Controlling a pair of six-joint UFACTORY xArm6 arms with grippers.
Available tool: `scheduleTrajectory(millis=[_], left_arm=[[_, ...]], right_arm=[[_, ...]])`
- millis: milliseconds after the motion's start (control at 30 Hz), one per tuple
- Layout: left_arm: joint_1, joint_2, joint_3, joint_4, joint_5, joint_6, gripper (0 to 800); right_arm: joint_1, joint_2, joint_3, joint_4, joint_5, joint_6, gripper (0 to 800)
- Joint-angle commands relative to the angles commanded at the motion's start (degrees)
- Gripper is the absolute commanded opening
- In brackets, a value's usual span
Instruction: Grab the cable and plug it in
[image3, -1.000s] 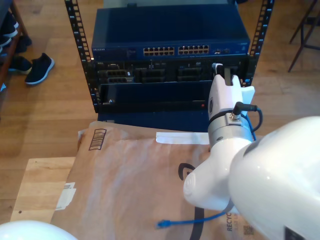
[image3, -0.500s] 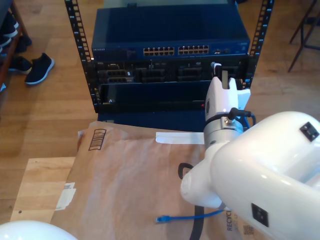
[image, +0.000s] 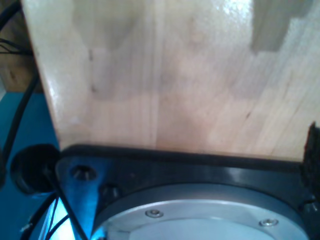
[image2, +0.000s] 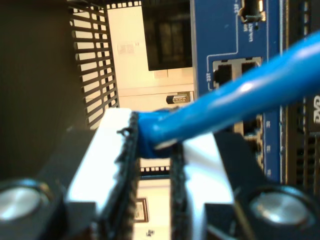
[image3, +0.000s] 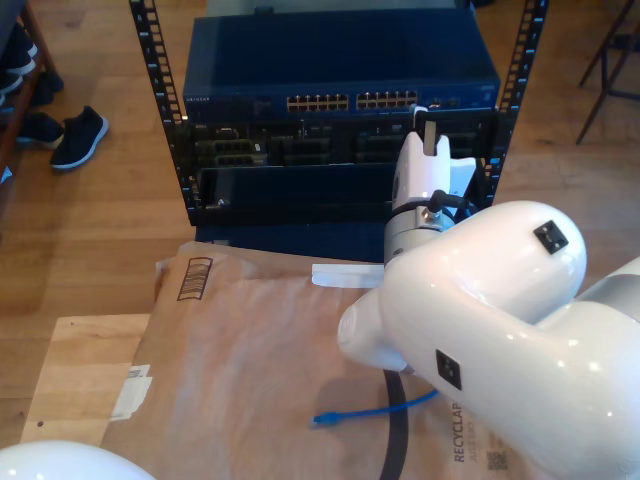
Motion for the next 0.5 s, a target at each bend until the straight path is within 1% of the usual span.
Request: scheduleTrajectory(millis=[100,200,500], left_arm=[[0.0,0.0,0.0,0.0,0.0,0.0,800],[0.0,0.0,0.0,0.0,0.0,0.0,800],[0.0,0.0,0.0,0.0,0.0,0.0,800]], right_arm=[[-1.2,1.7,-2.2,-0.7,0.0,0.0,0],[-2.2,2.5,-3.6,-2.8,0.1,0.0,0],[-3.9,4.0,-4.8,-5.7,0.2,0.0,0]])
